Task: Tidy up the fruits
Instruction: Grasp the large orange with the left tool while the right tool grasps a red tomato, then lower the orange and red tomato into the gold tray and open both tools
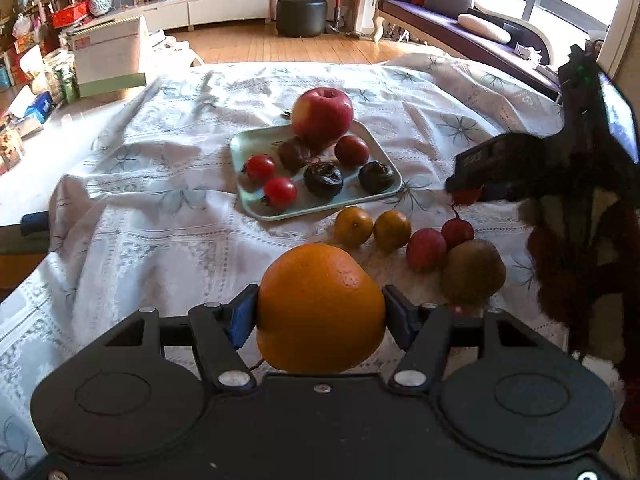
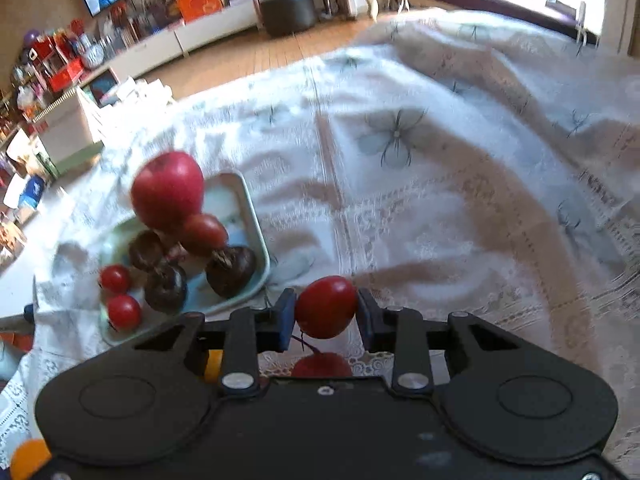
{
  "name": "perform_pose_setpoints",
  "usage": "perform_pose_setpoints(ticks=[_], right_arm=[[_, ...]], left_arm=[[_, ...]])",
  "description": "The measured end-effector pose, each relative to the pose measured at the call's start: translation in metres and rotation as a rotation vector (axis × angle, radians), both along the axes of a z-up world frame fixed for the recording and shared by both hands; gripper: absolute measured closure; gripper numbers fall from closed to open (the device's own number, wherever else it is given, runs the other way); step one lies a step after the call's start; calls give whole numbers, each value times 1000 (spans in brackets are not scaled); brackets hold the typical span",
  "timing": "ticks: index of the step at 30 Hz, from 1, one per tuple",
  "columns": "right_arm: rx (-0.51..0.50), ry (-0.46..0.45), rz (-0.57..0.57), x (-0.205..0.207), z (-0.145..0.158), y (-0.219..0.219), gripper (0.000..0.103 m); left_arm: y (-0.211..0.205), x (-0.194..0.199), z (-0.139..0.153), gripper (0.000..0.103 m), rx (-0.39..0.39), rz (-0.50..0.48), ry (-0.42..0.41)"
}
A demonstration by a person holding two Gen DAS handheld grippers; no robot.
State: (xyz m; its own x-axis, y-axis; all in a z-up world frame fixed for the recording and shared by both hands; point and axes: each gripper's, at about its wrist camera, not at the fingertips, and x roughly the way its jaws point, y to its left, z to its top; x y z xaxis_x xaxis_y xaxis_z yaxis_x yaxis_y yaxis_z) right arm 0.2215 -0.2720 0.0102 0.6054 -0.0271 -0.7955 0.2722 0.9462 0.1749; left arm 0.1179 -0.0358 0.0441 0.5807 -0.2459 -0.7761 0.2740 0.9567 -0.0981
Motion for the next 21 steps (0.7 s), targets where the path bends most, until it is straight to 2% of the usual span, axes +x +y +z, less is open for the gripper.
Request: perform_pose_setpoints(ticks=[5,10,14,21], right_arm=[[-28,-106,40,-37,41,10,69],[-20,-172,124,-97,70,28,69],[31,-162,196,-147,73,41,69],[69,-73,276,-203,45,66,69]], left_arm=[[20,-19,11,37,-9,11,-18],[40,-46,17,37,8,34,-46],[52,-69,11,36,22,57,-55],[65,-93,-9,36,26,107,-11]])
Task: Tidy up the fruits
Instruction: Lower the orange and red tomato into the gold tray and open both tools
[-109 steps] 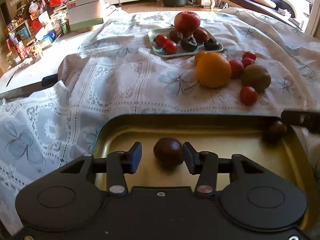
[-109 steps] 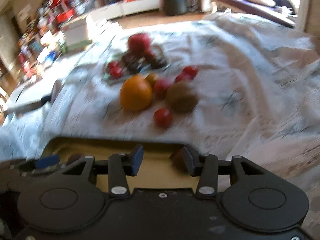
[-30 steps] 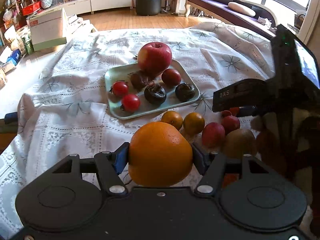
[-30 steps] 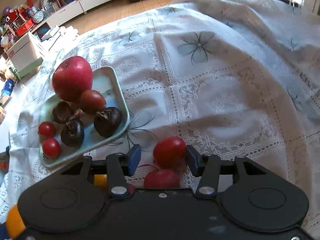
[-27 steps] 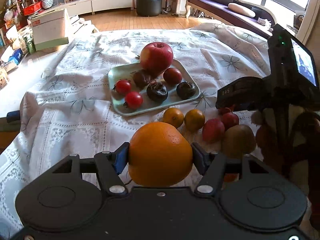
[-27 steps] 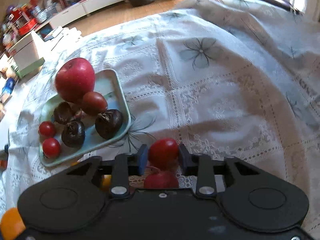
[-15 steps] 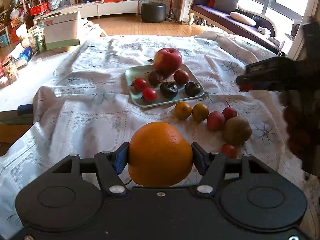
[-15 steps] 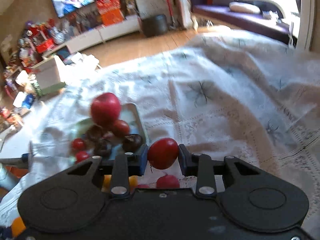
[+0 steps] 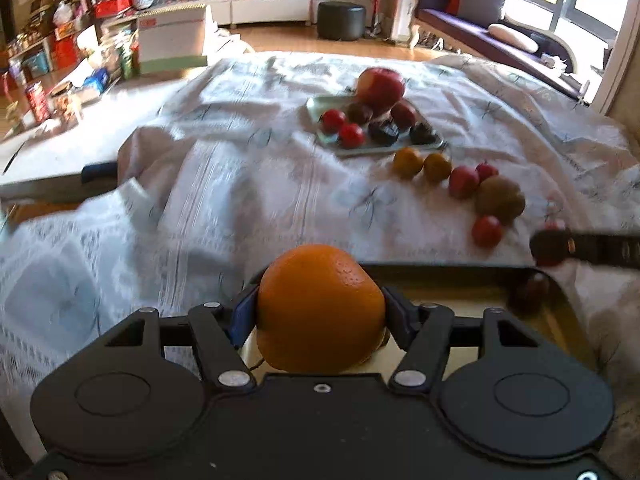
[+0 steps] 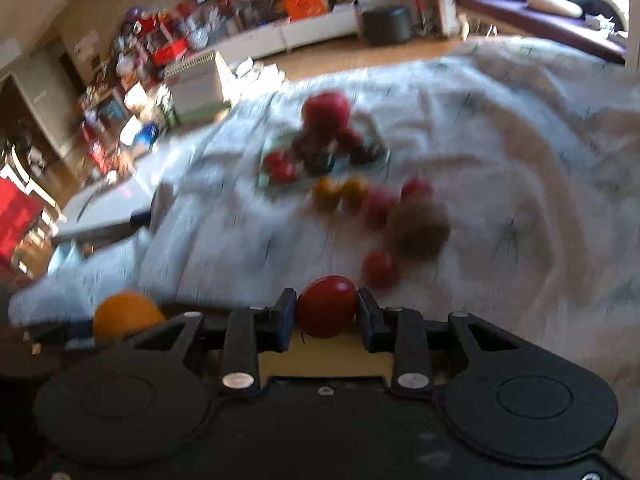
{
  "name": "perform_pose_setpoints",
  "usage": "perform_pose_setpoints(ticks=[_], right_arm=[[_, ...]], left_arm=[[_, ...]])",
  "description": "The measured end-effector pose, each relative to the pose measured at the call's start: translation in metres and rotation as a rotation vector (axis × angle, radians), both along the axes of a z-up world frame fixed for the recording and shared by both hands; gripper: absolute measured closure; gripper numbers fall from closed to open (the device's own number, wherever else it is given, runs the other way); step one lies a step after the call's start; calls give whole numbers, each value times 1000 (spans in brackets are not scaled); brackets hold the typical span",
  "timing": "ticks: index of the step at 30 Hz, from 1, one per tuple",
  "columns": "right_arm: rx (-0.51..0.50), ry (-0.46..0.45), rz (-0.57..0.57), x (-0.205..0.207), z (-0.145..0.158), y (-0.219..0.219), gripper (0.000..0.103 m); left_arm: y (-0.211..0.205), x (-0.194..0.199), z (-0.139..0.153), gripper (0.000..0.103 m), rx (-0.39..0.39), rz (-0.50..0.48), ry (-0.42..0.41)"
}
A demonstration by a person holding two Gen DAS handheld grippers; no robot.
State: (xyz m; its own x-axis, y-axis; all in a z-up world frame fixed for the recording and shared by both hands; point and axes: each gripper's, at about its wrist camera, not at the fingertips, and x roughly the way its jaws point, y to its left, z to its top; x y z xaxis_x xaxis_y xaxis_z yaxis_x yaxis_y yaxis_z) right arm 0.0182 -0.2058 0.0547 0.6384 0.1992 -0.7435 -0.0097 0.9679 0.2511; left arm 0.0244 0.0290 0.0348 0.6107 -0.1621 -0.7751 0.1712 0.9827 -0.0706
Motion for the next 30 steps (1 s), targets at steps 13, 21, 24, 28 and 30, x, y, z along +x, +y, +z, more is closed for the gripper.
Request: perform_pose_setpoints(ticks=[13,21,24,28,30], right_arm=[[-59,123,33,-14,-36,25,69],[-76,133,40,-14,-37,29,69],[-75,132,44,-14,-38,29,68],[-75,136,49,-14,-39,31,68],[-74,139,51,-14,-40,31,68]], left_arm=[[-2,2,-22,36,74,68,15],[-7,5,-29,36,108,71,35],[-10,0,-23,36,131,77,-16],[-13,-6,-13,36,179,92,-90],[-10,-5,-13,36,160,91,-75]])
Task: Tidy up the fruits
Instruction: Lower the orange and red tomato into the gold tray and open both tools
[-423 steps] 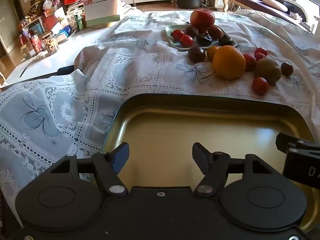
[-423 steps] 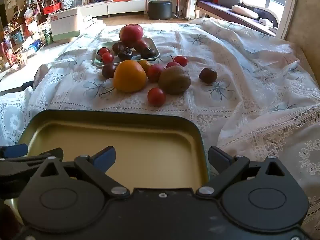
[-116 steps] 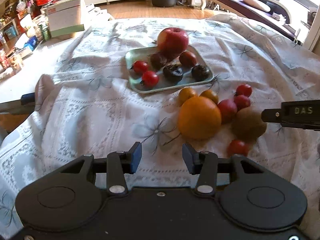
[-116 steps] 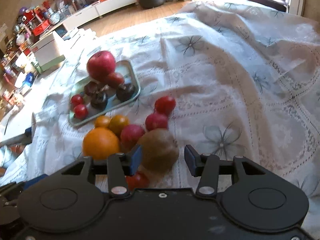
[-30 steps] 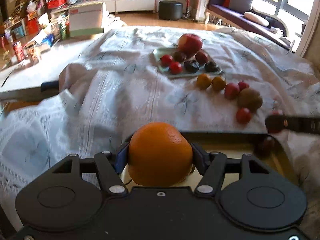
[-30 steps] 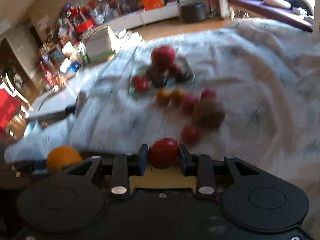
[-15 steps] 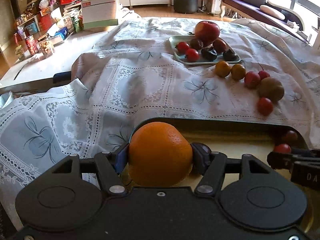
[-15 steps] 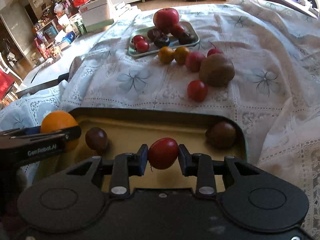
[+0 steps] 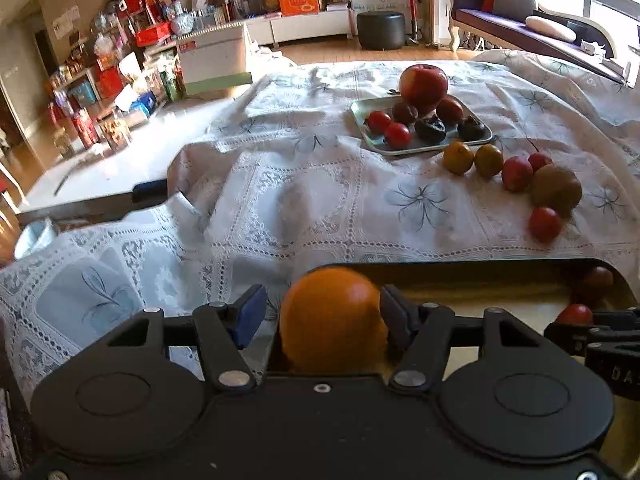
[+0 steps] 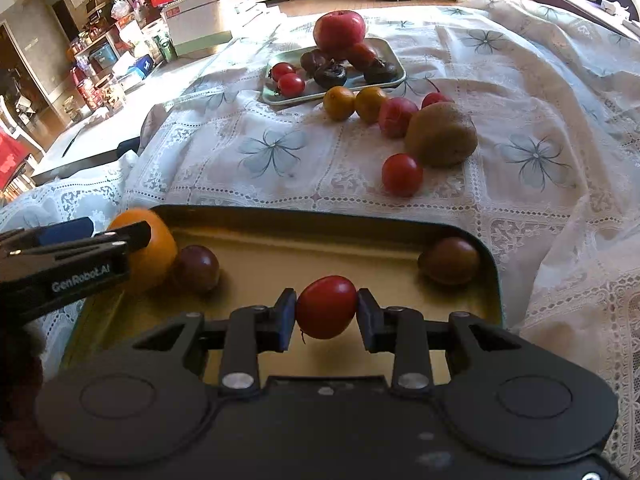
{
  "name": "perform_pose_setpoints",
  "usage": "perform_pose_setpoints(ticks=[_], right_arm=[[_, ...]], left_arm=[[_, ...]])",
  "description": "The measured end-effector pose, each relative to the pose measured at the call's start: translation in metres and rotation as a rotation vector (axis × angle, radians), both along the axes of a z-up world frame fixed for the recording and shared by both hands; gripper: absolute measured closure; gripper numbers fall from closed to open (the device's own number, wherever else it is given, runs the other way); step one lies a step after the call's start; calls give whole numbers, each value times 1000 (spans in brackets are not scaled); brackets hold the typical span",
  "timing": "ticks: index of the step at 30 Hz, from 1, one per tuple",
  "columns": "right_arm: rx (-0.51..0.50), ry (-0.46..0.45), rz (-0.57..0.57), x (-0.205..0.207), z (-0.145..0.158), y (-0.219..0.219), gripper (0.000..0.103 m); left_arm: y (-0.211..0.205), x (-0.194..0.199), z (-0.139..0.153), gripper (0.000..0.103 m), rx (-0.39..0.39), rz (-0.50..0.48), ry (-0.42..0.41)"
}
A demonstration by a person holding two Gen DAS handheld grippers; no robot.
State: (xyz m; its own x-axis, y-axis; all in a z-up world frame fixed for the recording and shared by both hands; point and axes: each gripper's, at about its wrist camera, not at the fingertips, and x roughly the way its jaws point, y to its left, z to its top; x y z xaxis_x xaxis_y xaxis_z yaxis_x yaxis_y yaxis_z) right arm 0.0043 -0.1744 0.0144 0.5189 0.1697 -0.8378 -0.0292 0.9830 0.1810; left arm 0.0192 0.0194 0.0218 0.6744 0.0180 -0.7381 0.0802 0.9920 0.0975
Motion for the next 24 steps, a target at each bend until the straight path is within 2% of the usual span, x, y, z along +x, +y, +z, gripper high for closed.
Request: perform_pose_setpoints(ticks=[7,15,24], right_arm=[[2,6,1,0,0,0,67],[11,-24,-3,-2,6,-2,67],[18,-3,-24,1,3,-6,67]], left_arm=[[9,2,-14,36,-62,9,94],[7,-4,-11,37,-57,7,72],[6,-4,-11,37,-57,3,78]])
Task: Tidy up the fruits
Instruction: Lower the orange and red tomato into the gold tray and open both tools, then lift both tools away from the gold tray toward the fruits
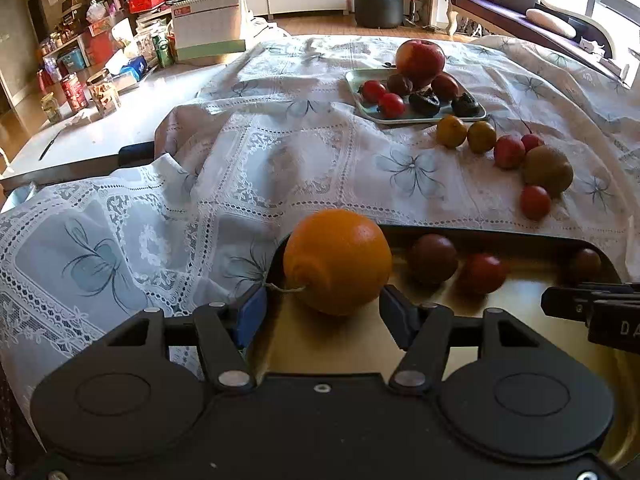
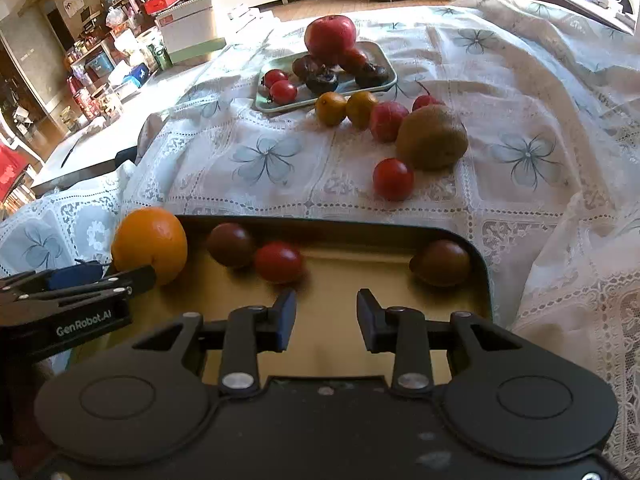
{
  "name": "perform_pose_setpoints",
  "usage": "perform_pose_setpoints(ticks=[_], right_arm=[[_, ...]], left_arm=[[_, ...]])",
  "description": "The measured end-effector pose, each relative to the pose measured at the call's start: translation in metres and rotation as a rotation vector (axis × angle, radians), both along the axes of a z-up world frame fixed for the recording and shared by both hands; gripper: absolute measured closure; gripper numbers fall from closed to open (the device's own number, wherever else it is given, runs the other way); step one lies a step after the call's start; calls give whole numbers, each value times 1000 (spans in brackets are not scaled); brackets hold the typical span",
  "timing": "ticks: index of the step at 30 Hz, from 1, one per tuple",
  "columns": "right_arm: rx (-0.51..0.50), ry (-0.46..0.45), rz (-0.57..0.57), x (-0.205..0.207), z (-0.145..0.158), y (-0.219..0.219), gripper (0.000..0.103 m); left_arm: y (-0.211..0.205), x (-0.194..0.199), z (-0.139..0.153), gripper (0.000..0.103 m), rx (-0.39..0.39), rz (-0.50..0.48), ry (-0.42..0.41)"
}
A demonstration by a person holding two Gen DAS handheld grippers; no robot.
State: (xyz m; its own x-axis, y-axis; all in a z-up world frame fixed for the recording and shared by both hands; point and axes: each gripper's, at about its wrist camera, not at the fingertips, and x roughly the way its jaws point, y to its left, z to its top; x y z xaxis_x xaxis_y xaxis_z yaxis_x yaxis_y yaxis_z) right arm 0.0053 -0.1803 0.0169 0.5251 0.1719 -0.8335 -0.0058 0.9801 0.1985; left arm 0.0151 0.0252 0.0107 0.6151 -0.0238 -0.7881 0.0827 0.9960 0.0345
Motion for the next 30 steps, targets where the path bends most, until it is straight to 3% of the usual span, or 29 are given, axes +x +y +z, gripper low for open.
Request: perform_pose_setpoints(ticks=[18,30], right_arm=[[-13,6,-12,-2,0,1,61],[10,-17,-100,1,17,-25,60]], left_arm=[[-6,-2,-3,37,4,-13,14],[-13,-2,7,37,8,-40,-16]])
